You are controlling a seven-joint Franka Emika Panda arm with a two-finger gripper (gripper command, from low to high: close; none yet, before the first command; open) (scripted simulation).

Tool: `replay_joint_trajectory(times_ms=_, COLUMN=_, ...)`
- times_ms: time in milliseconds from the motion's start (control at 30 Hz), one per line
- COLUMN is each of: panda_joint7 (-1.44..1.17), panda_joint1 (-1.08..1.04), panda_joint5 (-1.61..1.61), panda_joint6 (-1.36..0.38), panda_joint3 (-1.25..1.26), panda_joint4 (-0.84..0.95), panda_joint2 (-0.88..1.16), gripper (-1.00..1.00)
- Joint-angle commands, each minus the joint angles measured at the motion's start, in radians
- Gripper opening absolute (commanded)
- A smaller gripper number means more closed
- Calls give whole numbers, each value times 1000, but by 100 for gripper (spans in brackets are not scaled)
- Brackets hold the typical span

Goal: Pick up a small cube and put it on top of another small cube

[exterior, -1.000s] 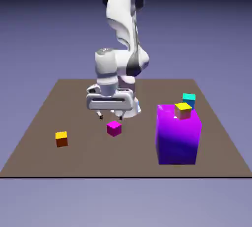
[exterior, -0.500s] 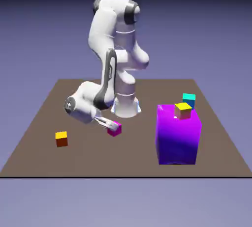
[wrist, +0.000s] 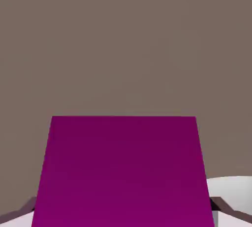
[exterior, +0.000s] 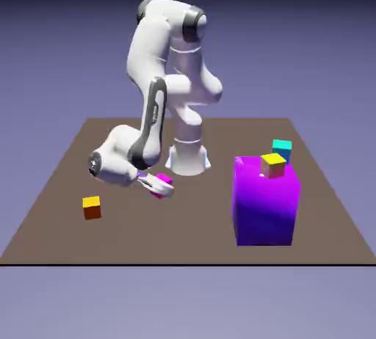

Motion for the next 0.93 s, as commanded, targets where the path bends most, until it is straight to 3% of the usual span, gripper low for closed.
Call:
replay_joint_trajectory(times_ms=0, panda_joint7=42, panda_joint1=-8, panda_joint5=22, panda_joint6=-11, panda_joint3=36, panda_joint4=17, panda_joint2=-18, gripper=-100)
replay_joint_trajectory(times_ms=567, panda_joint7=748, panda_joint1=-152, panda_joint5=417, panda_joint6=-175, panda_joint3=652, panda_joint4=273, panda_joint2=-291, gripper=-100)
replay_joint_trajectory(times_ms=767, panda_joint7=729, panda_joint1=-116, panda_joint5=464, panda_joint6=-27, panda_joint3=724, panda_joint4=155, panda_joint2=-255, gripper=-100)
replay_joint_trajectory(times_ms=800, panda_joint7=729, panda_joint1=-116, panda_joint5=464, panda_joint6=-27, panda_joint3=724, panda_joint4=155, panda_joint2=-255, gripper=100)
replay_joint_trajectory(times_ms=900, panda_joint7=755, panda_joint1=-146, panda_joint5=432, panda_joint6=-114, panda_joint3=695, panda_joint4=217, panda_joint2=-269, gripper=100)
